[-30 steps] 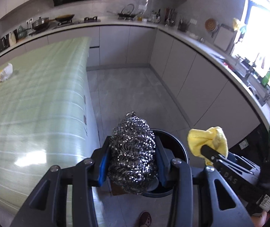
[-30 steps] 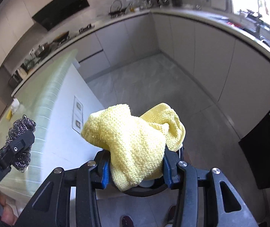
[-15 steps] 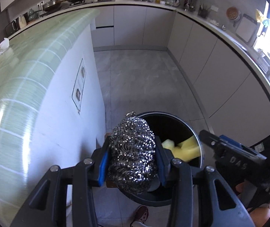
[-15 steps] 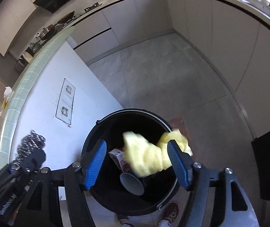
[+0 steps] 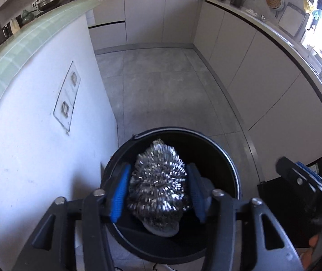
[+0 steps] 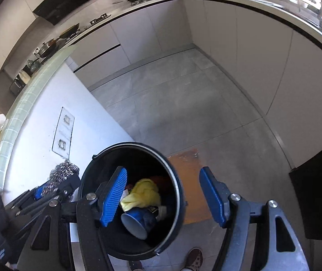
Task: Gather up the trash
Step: 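Open both tools to drop the scrubber and cloth into the bucket, then move both tools back over the island toward the sponge and paper towel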
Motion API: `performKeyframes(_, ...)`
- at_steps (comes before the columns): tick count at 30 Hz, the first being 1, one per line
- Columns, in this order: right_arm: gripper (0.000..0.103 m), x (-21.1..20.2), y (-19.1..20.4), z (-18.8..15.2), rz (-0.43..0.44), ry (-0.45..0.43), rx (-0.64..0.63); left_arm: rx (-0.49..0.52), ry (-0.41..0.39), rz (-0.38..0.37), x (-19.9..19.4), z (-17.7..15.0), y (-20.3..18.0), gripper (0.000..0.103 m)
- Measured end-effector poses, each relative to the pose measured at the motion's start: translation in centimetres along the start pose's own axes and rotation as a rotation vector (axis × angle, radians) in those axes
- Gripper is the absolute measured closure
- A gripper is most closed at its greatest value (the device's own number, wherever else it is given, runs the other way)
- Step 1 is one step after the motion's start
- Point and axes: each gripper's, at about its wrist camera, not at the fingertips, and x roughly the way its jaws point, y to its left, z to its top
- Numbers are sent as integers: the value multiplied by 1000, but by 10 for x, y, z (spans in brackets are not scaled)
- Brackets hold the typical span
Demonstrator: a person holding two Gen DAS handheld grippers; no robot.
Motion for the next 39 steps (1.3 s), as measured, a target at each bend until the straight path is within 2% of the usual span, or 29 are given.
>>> performKeyframes(1, 34, -2, -2, 0, -3, -4, 4, 1, -5, 9, -1, 2, -1, 32)
performKeyframes(5, 34, -15, -6, 3, -16, -28, 14, 8, -51, 18, -17, 7, -6, 23)
performKeyframes(11, 34, -28, 3, 0, -21, -47, 16, 29, -97, 18, -44, 12, -6, 21)
performKeyframes(22, 34, -76, 52, 2, -28, -92, -4, 34, -156, 0, -121, 22, 30, 21)
performKeyframes(30, 34, -129, 130, 0, -35, -159, -27, 7, -230, -35, -178, 20, 102, 21)
performKeyframes(34, 32, -146, 194, -10, -5, -190, -52, -24, -253, -29, -201, 17, 163, 21)
performKeyframes(39, 30, -151, 284, -26, 63, -211, -95, -50, -271, 20, -220, 12, 240, 21)
